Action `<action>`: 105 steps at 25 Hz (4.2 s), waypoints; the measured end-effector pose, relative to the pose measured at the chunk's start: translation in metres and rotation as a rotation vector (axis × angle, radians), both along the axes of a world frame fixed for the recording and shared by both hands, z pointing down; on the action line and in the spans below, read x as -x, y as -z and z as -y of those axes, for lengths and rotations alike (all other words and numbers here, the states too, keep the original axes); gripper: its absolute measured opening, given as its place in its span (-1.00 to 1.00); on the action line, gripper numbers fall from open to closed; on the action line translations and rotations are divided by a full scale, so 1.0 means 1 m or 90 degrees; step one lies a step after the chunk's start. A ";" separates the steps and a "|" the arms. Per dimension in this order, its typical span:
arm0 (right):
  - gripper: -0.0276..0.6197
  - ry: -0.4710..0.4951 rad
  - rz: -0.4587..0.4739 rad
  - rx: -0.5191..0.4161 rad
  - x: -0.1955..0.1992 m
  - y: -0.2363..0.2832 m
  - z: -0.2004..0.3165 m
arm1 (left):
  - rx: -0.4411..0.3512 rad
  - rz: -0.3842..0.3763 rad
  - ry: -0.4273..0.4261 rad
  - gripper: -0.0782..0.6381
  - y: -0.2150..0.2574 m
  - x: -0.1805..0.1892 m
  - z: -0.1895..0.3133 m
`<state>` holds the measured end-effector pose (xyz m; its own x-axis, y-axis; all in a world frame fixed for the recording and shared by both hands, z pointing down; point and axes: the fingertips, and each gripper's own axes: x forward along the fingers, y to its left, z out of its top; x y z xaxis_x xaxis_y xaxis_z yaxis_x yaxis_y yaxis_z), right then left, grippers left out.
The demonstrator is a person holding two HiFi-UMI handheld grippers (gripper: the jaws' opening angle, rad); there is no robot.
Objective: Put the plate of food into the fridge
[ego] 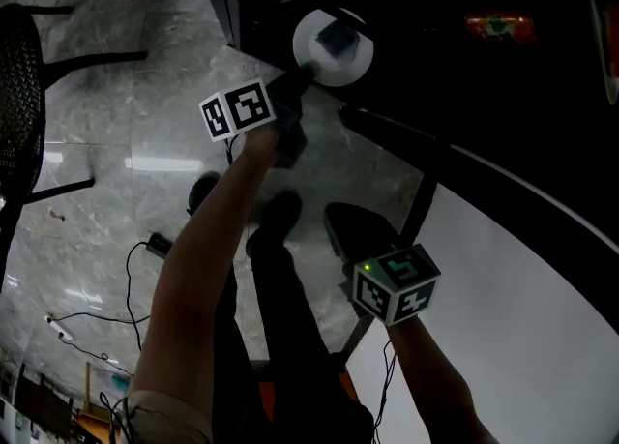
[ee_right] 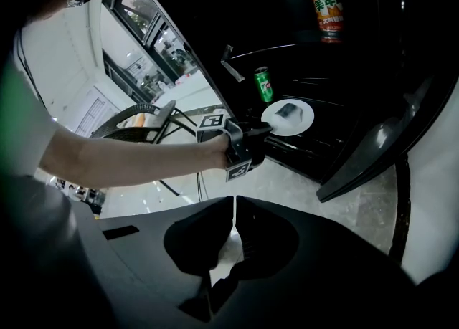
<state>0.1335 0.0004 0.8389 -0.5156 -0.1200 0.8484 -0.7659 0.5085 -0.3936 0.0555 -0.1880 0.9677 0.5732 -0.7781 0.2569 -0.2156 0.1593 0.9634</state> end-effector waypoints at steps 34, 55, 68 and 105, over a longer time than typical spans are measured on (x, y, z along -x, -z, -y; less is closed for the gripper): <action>-0.83 -0.008 0.000 0.009 -0.001 -0.007 -0.006 | -0.008 0.015 -0.044 -0.65 0.001 -0.022 0.000; -0.83 0.000 0.006 0.021 0.007 -0.010 -0.019 | -0.017 -0.053 -0.064 -0.41 0.013 -0.034 0.013; -0.83 0.018 0.011 0.031 0.017 -0.015 -0.024 | 0.005 0.038 -0.051 -0.67 0.002 -0.013 0.005; -0.83 -0.012 0.011 0.035 0.005 -0.023 -0.022 | 0.012 0.005 -0.081 -0.69 0.003 -0.031 0.032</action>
